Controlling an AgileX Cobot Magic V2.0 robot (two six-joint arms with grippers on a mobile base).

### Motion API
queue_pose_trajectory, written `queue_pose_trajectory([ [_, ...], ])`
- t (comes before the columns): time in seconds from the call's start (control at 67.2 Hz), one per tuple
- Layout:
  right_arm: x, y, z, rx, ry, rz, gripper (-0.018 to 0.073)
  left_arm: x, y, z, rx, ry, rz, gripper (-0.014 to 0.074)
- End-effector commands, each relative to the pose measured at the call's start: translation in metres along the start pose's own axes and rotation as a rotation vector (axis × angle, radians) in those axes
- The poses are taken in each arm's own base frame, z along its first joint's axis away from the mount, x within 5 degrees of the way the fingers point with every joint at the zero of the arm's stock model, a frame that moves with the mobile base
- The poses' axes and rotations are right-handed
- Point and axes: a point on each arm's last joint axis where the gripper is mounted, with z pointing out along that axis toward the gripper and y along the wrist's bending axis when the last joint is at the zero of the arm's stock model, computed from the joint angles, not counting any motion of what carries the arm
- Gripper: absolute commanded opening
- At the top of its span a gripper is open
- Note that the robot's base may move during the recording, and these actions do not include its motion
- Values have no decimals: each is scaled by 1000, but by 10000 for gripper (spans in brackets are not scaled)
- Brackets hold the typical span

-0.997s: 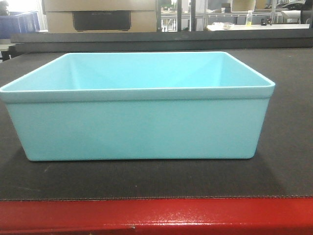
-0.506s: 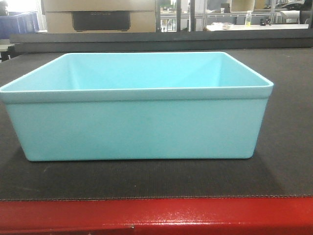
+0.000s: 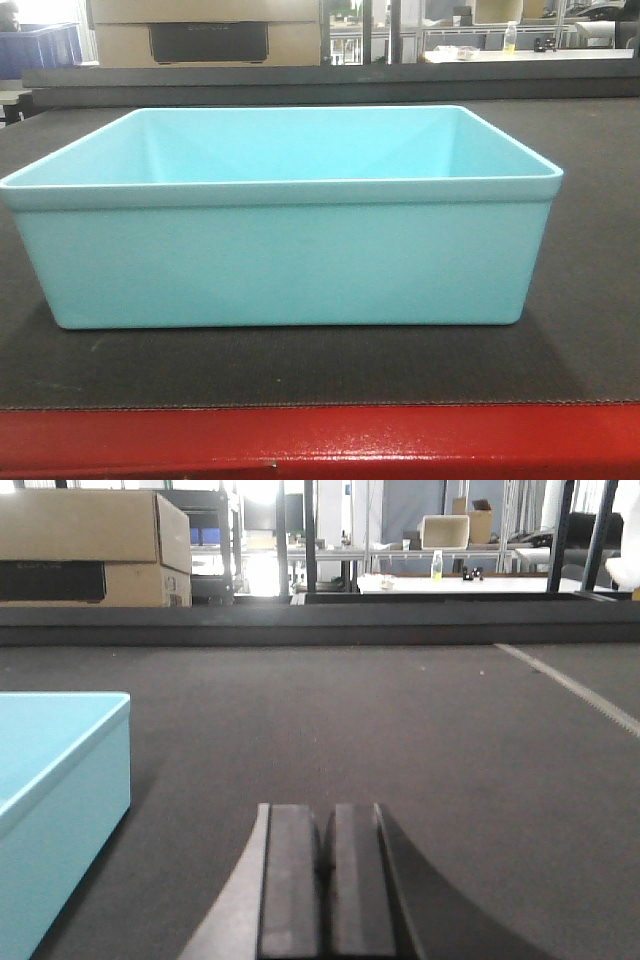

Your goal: Fetch blue bin and place on conveyor start

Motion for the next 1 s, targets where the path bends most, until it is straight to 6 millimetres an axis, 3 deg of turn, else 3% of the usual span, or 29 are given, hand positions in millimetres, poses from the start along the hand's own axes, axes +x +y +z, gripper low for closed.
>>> queue_pose_trajectory([
  [0.0,1,0,-1,2,1,-7,-162,-2,0,0,-3,-22,-3,-111],
  [0.982,1,0,-1,3,-6,-7,-162,-2,0,0,-3,-22,-3,-111],
])
